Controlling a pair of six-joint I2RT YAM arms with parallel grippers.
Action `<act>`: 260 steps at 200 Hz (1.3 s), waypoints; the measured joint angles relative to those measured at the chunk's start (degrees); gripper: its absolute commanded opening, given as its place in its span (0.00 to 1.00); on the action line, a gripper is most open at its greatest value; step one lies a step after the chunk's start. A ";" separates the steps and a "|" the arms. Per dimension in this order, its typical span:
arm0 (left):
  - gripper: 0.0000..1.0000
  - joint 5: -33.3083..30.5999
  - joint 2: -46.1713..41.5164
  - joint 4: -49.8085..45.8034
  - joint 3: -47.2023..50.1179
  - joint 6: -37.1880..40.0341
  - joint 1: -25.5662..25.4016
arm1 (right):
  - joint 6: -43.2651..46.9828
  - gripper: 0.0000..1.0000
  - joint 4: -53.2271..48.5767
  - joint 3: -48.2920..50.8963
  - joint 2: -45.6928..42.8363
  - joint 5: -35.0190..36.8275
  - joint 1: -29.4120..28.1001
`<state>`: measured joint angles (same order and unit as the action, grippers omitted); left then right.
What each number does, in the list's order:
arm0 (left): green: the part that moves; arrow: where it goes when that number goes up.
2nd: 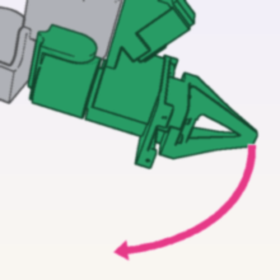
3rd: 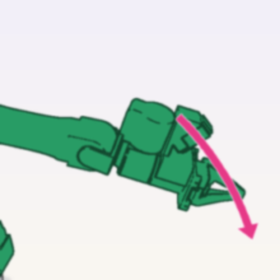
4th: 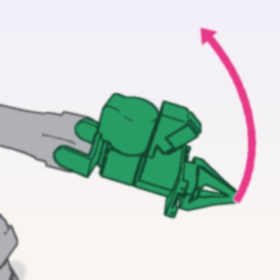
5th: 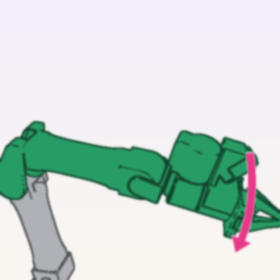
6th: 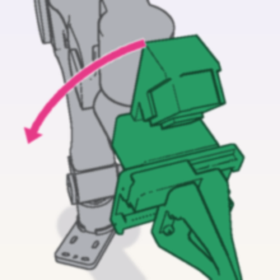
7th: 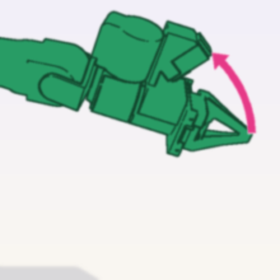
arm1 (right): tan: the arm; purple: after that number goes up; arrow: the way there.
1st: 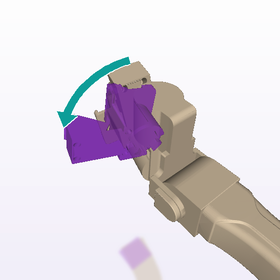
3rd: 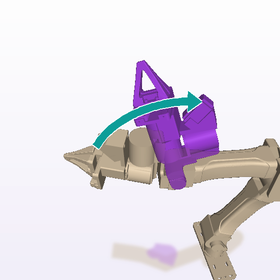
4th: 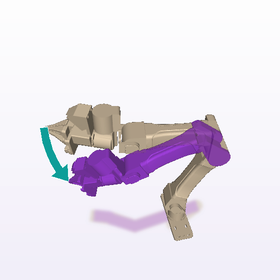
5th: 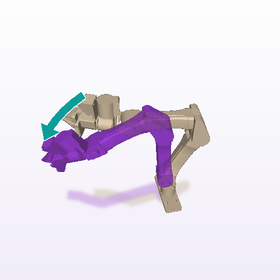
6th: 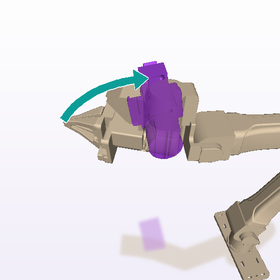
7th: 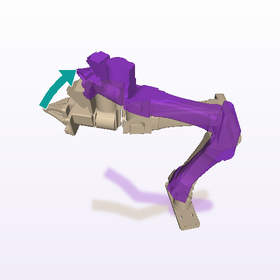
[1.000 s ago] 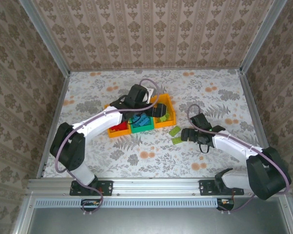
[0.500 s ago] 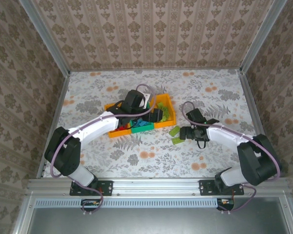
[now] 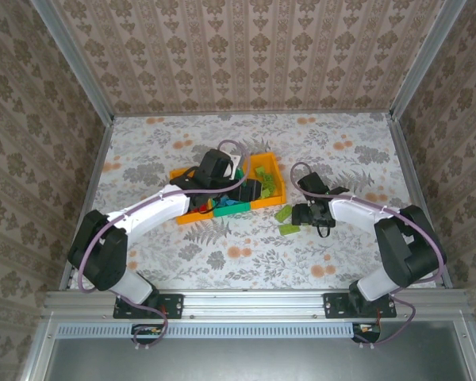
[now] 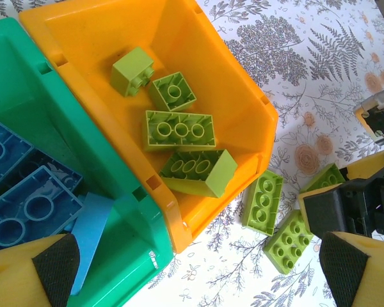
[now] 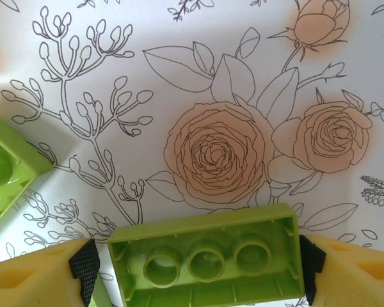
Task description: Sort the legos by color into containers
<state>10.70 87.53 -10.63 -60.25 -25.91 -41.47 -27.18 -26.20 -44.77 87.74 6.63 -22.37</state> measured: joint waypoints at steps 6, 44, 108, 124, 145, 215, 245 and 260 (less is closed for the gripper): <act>1.00 0.00 0.00 0.00 0.00 -0.02 0.00 | -0.02 0.81 -0.15 -0.02 0.13 0.00 0.00; 1.00 0.02 0.00 0.02 0.17 -0.24 0.00 | -0.48 0.80 -1.16 -0.02 0.20 0.00 0.00; 1.00 0.02 0.00 0.02 0.28 -0.85 0.00 | -1.07 0.81 -1.29 -0.02 0.20 0.00 0.00; 1.00 0.02 0.00 0.02 0.31 -1.01 0.00 | -1.05 0.81 -1.31 -0.02 0.37 0.20 0.00; 1.00 0.02 0.00 0.20 0.59 -1.09 0.00 | -1.01 0.79 -1.53 -0.39 1.01 0.50 -0.02; 1.00 0.00 -0.04 0.26 1.53 -1.09 0.02 | 0.46 0.58 -2.51 -1.55 1.68 0.59 0.00; 1.00 0.00 -0.04 0.37 1.55 -1.09 0.02 | 0.39 0.56 -2.51 -1.55 1.64 0.52 -0.02; 1.00 0.00 -0.04 0.44 1.68 -1.09 0.13 | 0.26 0.54 -2.51 -1.55 1.29 0.15 -0.02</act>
<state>10.70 87.48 -10.20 -58.57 -27.00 -41.34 -26.92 -28.71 -46.33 89.03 6.79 -22.39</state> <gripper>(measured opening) 0.999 0.646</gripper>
